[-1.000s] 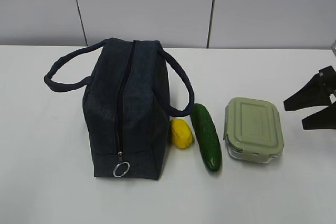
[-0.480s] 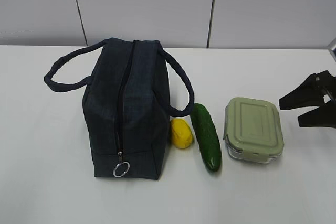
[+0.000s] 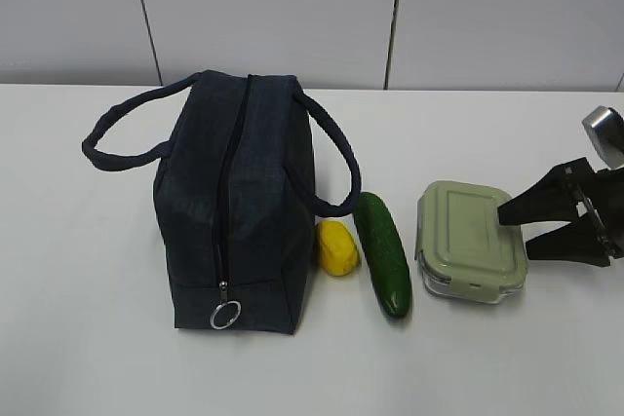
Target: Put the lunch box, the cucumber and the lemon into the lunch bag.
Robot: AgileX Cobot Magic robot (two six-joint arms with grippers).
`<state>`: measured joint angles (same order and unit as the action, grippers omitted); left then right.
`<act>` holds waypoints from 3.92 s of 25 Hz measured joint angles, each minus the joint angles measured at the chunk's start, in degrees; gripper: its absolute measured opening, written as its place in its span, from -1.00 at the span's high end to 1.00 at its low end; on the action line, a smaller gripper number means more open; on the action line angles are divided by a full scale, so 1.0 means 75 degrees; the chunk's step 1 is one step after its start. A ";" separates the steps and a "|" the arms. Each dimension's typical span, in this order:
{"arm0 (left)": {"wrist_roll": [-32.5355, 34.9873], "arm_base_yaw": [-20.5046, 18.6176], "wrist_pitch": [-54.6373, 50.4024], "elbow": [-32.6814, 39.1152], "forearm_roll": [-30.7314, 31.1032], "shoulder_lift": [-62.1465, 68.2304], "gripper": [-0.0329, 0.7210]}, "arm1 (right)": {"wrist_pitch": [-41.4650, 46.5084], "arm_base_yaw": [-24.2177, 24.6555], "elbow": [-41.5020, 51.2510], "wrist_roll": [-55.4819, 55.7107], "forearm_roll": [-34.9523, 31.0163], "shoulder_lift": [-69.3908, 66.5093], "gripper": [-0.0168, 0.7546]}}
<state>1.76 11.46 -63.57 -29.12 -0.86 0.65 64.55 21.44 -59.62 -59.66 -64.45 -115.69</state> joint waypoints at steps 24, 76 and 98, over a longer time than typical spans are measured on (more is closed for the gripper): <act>-0.0035 0.0000 0.0000 0.0000 0.0000 0.0000 0.28 | 0.0126 0.0000 0.0000 -0.1409 -0.0867 -0.0796 -0.57; -0.0139 0.0000 0.0000 0.0000 0.0000 0.0000 0.28 | 0.0225 0.0000 0.0000 -0.2049 -0.1375 -0.1126 -0.23; -0.0139 0.0000 0.0000 0.0000 0.0000 0.0000 0.28 | 0.0300 0.0000 0.0000 -0.2078 -0.1405 -0.1126 -0.11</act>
<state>0.71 11.46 -63.57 -29.12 -0.86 0.65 66.80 21.44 -59.62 -75.25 -74.98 -124.14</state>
